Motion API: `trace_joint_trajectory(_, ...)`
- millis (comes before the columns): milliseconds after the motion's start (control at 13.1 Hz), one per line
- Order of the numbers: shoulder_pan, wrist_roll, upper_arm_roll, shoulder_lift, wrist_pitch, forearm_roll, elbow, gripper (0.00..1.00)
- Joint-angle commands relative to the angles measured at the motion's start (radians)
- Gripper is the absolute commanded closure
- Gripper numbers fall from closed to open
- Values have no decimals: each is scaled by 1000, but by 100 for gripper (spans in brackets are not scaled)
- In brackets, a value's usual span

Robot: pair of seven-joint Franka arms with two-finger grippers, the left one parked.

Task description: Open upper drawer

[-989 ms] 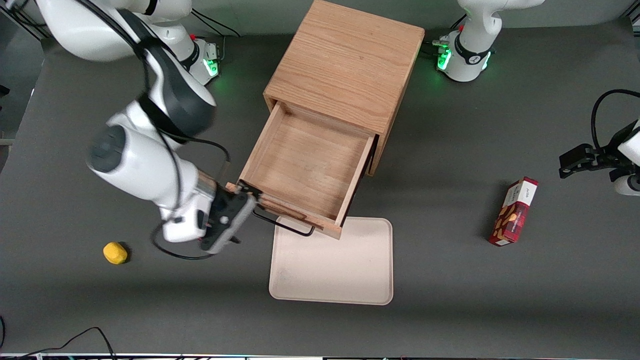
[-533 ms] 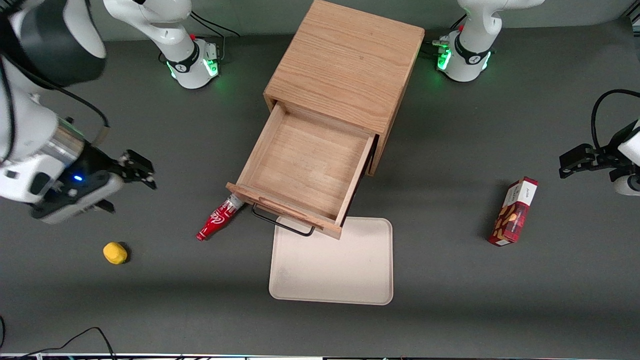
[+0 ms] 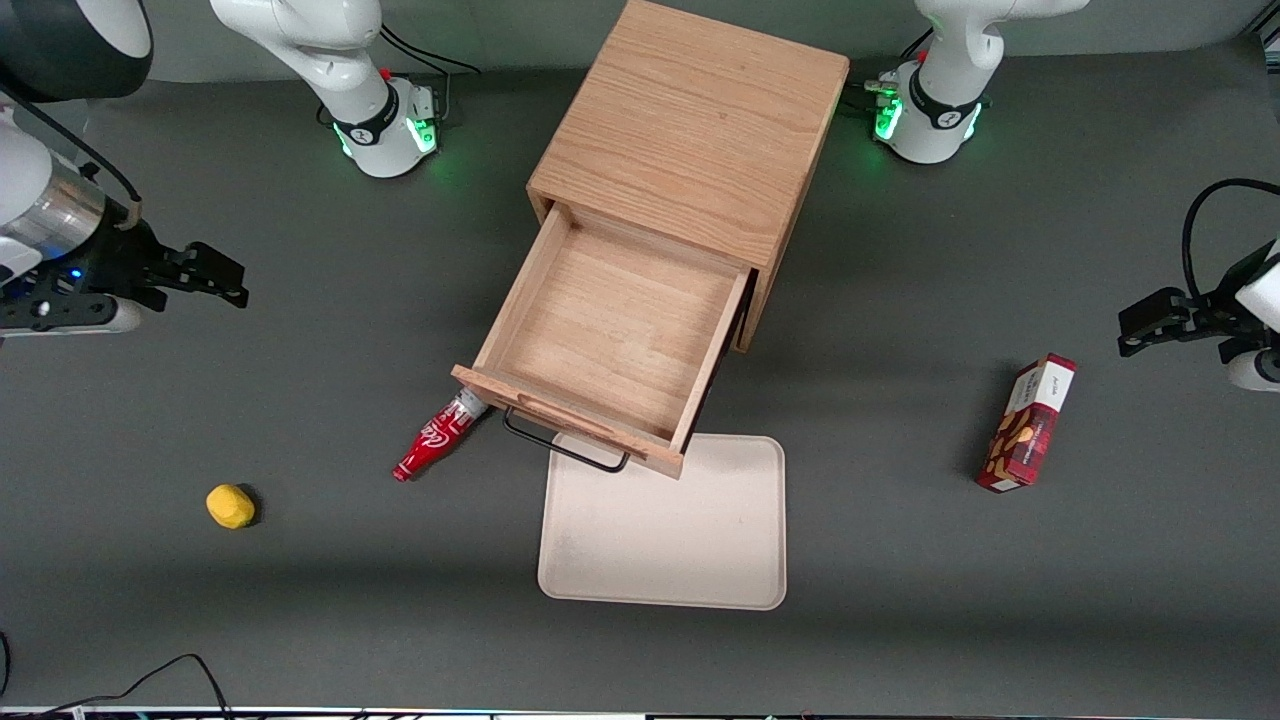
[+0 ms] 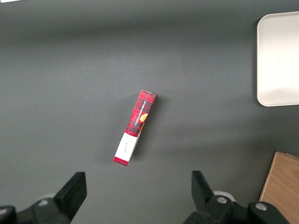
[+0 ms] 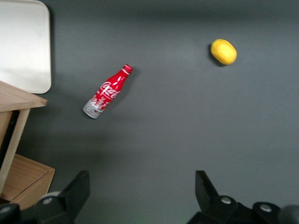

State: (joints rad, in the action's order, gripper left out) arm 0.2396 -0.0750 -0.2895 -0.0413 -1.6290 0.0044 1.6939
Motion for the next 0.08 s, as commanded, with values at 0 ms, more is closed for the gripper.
trace_joint_trajectory(0, 13, -22, 0, -20, -5, 25, 18, 0)
